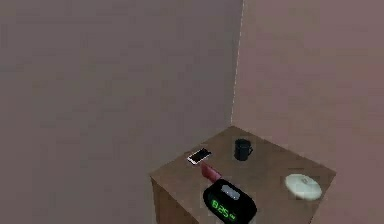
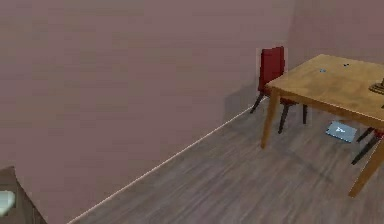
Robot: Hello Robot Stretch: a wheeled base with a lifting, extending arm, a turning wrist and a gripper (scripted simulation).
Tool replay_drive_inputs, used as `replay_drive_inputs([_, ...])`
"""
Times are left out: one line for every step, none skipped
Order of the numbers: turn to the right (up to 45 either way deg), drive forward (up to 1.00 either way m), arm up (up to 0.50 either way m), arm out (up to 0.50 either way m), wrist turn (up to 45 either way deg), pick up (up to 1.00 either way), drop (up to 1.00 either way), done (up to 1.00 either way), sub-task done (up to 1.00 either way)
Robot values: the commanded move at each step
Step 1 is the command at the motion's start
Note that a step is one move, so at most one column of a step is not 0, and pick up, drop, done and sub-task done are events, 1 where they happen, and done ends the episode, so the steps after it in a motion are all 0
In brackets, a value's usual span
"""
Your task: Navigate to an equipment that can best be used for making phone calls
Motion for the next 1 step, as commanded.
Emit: replay_drive_inputs([0.0,0.0,0.0,0.0,0.0,0.0,0.0,1.0,0.0])
